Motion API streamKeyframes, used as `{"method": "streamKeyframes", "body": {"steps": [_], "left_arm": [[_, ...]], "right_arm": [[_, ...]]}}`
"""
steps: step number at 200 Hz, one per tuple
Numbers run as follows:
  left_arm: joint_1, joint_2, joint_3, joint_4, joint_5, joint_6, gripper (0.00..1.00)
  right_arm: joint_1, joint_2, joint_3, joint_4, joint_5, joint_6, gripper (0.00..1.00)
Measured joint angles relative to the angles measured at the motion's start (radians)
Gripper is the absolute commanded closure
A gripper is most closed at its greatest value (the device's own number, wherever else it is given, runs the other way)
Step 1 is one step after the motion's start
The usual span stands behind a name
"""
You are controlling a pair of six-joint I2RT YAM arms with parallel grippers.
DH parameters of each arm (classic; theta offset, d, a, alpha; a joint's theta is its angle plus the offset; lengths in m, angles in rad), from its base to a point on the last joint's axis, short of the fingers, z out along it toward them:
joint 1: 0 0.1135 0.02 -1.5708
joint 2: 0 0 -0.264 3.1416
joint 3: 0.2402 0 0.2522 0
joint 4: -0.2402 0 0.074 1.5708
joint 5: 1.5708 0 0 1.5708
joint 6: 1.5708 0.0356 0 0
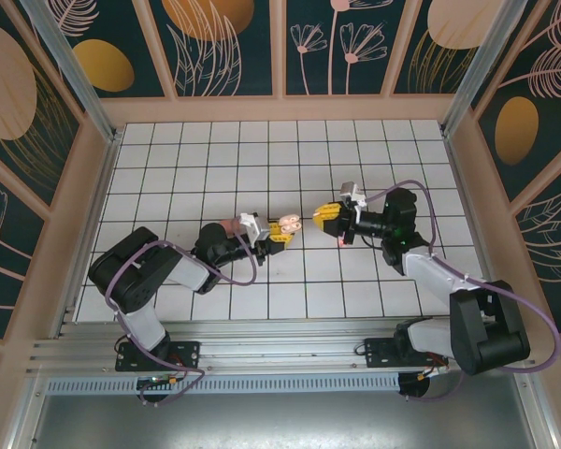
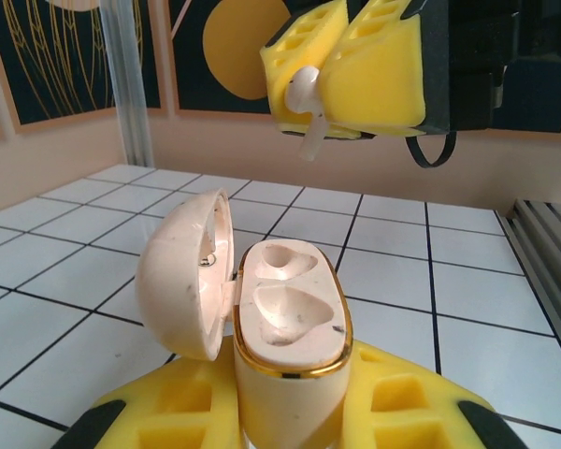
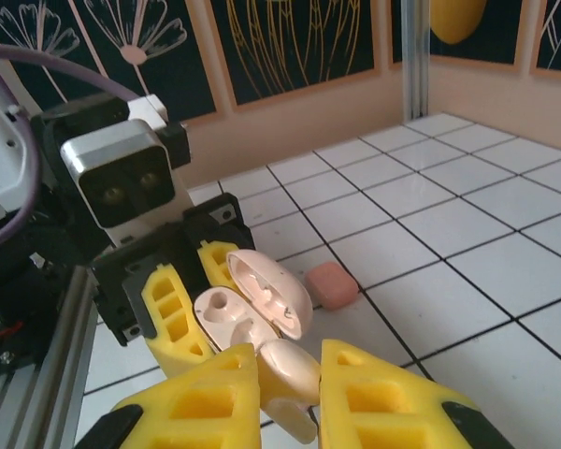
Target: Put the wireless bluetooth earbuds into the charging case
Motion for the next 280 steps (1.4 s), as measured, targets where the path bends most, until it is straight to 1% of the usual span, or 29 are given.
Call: {"method": "streamKeyframes", "body": {"steps": [43, 69, 103, 280], "left_arm": [[-0.003, 0.0, 0.021, 0.014, 0.001, 0.001, 0.86], [-0.01, 0.0, 0.025, 0.01, 0.008, 0.008, 0.86], [-0.013, -0.003, 0.025, 0.003, 0.011, 0.013, 0.86], [-0.019, -0.059, 0.036, -0.013, 0.03, 0.011, 0.85]], "right_arm": [[0.065, -0.013, -0.027, 0.159, 0.01, 0.102, 0.83], [0.105, -0.013, -0.029, 0.208, 0.023, 0.125, 0.83], [0.125, -0.002, -0.029, 0.256, 0.042, 0.137, 0.82], [0.147, 0.051, -0.029, 0.264, 0.089, 0.098, 0.83]]}}
